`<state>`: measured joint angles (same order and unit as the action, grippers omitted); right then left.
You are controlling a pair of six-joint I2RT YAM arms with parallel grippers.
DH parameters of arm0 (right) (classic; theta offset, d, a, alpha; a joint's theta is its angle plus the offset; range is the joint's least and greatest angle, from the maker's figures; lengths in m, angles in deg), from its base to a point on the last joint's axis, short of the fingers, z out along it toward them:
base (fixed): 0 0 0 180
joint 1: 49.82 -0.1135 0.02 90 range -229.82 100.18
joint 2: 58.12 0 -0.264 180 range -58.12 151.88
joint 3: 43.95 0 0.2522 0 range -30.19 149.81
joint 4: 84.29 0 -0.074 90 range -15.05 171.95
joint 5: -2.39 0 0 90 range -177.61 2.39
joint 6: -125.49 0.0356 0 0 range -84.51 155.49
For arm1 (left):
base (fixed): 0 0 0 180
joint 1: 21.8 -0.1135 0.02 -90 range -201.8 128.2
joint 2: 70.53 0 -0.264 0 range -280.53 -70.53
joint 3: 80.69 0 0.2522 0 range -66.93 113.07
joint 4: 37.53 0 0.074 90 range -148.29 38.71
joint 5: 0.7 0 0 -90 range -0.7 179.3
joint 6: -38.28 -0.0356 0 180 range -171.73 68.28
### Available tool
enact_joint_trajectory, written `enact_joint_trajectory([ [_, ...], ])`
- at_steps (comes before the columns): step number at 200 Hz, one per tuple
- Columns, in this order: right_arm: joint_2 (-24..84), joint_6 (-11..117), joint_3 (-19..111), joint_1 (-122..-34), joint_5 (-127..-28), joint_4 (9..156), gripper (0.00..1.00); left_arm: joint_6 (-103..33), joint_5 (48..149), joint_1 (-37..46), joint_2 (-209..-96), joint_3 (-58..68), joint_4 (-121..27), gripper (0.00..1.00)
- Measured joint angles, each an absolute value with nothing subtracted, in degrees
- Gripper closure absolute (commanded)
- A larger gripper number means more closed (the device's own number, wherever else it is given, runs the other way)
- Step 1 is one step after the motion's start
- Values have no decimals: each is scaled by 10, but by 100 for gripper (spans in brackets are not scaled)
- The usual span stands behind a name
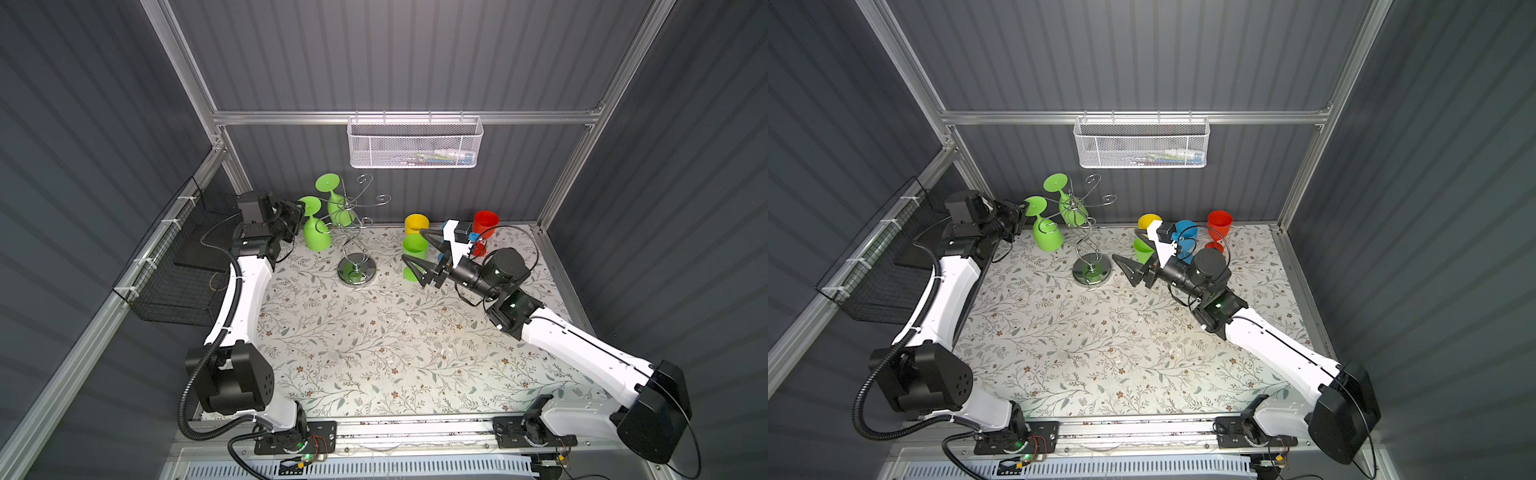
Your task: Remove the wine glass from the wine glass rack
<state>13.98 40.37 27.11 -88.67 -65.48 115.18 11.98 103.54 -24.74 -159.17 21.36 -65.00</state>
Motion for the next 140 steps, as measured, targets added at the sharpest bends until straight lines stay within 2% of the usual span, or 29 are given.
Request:
enact_joint_trajectory([
  [41,128,401,265,-889,-655,1152,11,129,1039,-247,-1592,214,-644,74],
  [80,123,399,265,-889,-655,1152,11,131,1040,-247,-1593,214,-644,74],
  [140,123,395,264,-889,-656,1152,11,130,1039,-247,-1611,214,-646,66],
])
